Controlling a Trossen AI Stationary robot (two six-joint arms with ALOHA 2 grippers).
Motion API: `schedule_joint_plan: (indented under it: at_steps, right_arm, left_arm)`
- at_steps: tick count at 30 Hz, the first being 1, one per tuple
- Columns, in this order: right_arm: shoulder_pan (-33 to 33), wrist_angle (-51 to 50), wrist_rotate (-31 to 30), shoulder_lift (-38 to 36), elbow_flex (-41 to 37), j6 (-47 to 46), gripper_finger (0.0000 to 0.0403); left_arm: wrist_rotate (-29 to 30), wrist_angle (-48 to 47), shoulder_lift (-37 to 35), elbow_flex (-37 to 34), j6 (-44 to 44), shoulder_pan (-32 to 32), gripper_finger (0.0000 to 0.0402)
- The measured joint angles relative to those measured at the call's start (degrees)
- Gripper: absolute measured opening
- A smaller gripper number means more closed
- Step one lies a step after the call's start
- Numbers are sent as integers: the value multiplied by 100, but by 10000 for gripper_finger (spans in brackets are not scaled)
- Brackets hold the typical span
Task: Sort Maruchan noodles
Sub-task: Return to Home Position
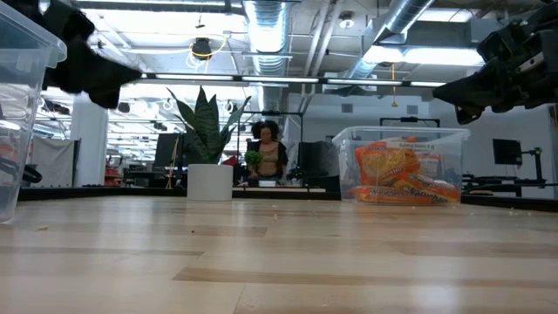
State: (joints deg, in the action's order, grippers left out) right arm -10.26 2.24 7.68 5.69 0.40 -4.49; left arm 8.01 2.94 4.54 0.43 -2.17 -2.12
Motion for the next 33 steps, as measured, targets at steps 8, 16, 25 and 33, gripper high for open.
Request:
schedule_joint_plan:
  at_steps: [8,16,25,33]
  right_arm:
    - [386,-8,-15,-444,-2,-2,36]
    - [1126,133,-12,-557,-4,-4,36]
    - [1285,62,-24,-555,-4,-4,36]
    - [1283,53,-24,-555,-4,-4,36]
  left_arm:
    - [83,57,-455,-4,-2,-70,0]
    - [-13,-1,-447,-4,-2,-200,0]
    - [-15,7,-446,-4,-2,-200,0]
    - [-15,11,-446,-4,-2,-200,0]
